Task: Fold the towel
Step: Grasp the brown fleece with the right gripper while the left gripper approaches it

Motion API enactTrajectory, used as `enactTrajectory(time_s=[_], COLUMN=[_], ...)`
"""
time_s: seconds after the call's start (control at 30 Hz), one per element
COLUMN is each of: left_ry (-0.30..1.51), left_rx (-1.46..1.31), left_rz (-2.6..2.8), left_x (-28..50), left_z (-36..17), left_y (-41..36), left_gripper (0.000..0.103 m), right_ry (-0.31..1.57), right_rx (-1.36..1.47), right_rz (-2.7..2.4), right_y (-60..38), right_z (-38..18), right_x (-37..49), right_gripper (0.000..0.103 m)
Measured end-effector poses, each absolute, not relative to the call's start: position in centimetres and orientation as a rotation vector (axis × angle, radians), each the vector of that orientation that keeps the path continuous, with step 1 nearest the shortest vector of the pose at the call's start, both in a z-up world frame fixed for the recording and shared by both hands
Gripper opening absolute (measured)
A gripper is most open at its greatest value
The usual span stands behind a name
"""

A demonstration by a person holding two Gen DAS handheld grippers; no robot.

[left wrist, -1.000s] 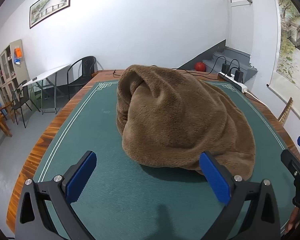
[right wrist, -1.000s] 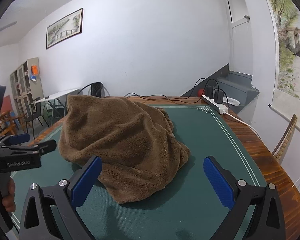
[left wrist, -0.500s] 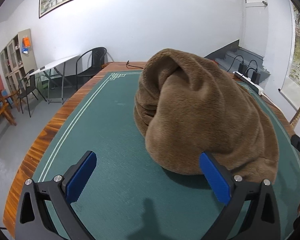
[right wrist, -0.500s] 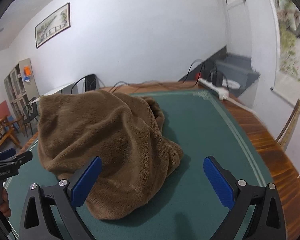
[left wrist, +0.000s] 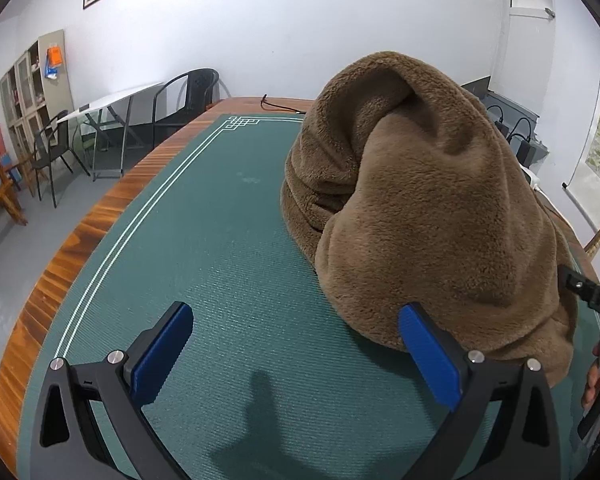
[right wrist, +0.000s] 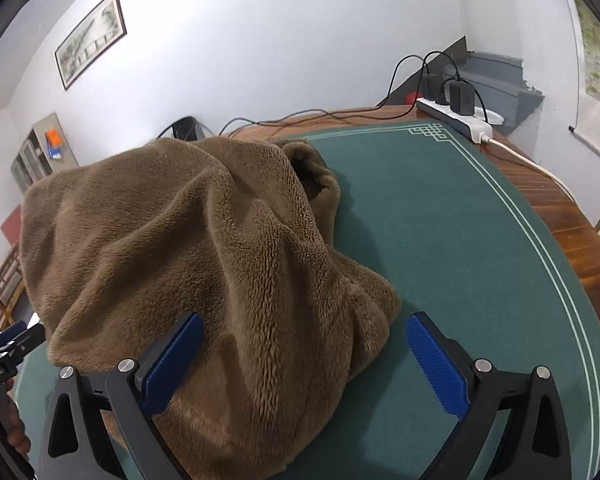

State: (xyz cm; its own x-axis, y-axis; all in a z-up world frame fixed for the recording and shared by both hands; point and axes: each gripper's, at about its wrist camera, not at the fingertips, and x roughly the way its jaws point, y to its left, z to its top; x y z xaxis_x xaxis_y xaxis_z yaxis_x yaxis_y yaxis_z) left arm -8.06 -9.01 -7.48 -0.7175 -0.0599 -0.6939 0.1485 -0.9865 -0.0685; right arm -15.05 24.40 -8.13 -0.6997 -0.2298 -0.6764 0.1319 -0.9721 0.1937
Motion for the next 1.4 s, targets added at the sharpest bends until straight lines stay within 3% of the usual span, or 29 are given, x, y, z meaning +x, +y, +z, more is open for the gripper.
enactTrajectory(time_s=[0.07,0.17,0.23,0.33,0.73,0.87,0.9,0.93,1.0,1.4], left_ry=[0.185,0.189,0.197,0.212,0.181,0.183,0.187,0.187,0.186,0.232], left_rx=[1.125,1.125,1.129,1.138,1.076,1.053,1.050,1.052,1.067,1.208], left_rz=[-2.804,-2.799,-2.795,-2.795,-2.830,-2.856,-2.861,-2.863,-2.871,-2.807], left_x=[-7.9,-7.7,-7.6,-7.3,-5.8,-6.3,-6.6,-6.9,-7.9,-13.1], left_z=[-7.4,-7.3,-7.2,-7.2,-5.3,-4.8,-4.7,-4.7,-4.7,-1.5], left_y=[-9.1,-9.3,-9.5,-9.5,-8.7,-8.8,-8.8,-8.9,-9.1,-11.5], left_gripper=[0.103,0.103,0.103,0.103,0.103,0.103,0.103,0.103,0.103,0.103], right_ry=[-0.201,-0.234,-0.261,-0.275,-0.180,-0.140,-0.116,-0.095,-0.136,-0.877], right_rx=[1.149,1.184,1.180,1.143,0.952,0.979,0.988,0.989,0.944,1.085], right_rz=[-2.698,-2.664,-2.635,-2.595,-2.499,-2.514,-2.547,-2.591,-2.632,-2.317], right_y=[24.3,24.4,24.4,24.0,21.8,22.3,22.6,23.0,24.4,30.3], right_z=[-8.7,-9.5,-9.7,-9.4,-6.5,-6.6,-6.5,-6.4,-5.8,-6.2], right_x=[-15.6,-15.8,-15.6,-14.9,-10.1,-10.8,-11.2,-11.8,-12.7,-30.0], right_gripper=[0.085,0.060,0.037,0.020,0.017,0.020,0.032,0.065,0.101,0.102])
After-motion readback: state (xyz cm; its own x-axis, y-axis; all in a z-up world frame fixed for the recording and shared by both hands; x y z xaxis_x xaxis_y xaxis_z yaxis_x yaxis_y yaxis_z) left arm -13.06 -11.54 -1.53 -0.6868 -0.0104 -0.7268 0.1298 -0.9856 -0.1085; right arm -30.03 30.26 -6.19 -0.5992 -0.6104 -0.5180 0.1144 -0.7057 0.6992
